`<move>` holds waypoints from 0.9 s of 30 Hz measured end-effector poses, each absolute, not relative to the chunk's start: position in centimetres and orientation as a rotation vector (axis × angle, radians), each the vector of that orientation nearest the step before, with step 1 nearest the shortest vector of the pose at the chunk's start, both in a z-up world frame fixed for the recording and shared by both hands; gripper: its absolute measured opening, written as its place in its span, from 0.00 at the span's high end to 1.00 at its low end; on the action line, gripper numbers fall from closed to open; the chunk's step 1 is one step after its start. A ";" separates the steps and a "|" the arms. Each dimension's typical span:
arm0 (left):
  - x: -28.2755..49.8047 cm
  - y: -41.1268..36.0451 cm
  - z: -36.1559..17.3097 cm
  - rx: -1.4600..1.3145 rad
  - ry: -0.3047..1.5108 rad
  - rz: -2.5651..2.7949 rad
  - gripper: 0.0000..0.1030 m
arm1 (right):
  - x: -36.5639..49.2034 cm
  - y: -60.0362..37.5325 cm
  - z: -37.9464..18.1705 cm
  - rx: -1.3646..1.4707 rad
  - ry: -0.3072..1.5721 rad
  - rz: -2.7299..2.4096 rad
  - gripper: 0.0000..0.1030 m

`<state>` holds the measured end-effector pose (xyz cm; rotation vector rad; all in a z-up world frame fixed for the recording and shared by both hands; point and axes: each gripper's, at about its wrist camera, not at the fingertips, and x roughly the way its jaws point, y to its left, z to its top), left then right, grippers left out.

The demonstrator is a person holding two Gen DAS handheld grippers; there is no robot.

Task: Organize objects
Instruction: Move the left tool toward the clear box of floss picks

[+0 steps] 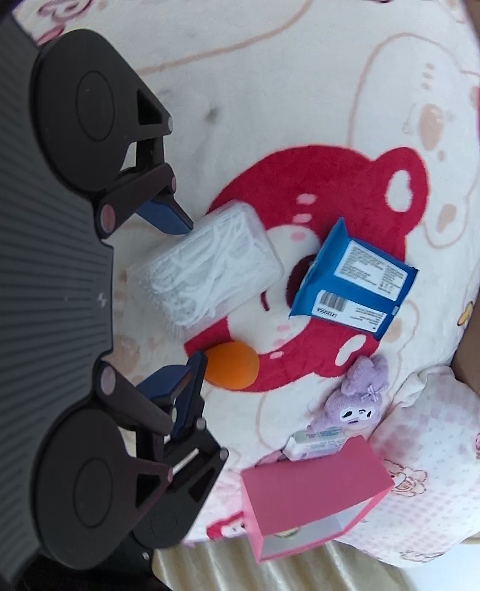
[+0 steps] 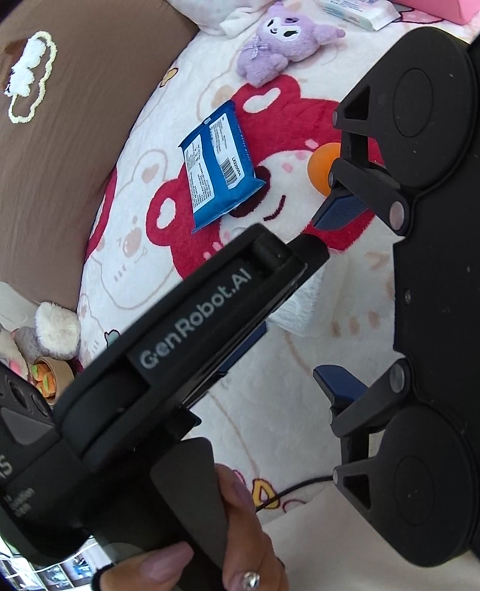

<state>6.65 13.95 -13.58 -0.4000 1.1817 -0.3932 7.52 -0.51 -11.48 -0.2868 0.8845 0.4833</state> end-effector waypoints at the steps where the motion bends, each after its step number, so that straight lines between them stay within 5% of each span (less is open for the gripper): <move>1: 6.6 14.0 -13.6 -0.414 1.177 -0.392 0.28 | 7.6 -0.5 -11.6 -0.292 0.884 0.481 0.22; 3: 6.5 14.2 -13.6 -0.433 1.172 -0.371 0.43 | 7.7 -0.5 -11.7 -0.296 0.897 0.477 0.25; 7: 6.3 14.6 -13.8 -0.477 1.174 -0.376 0.48 | 8.0 -1.2 -11.8 -0.257 0.911 0.442 0.30; 10: 6.2 14.1 -14.1 -0.466 1.190 -0.385 0.49 | 8.2 -1.6 -11.8 -0.262 0.910 0.415 0.39; 27: 5.4 11.7 -15.2 -0.488 1.264 -0.492 0.50 | 7.0 -2.7 -12.3 -0.378 0.884 0.450 0.38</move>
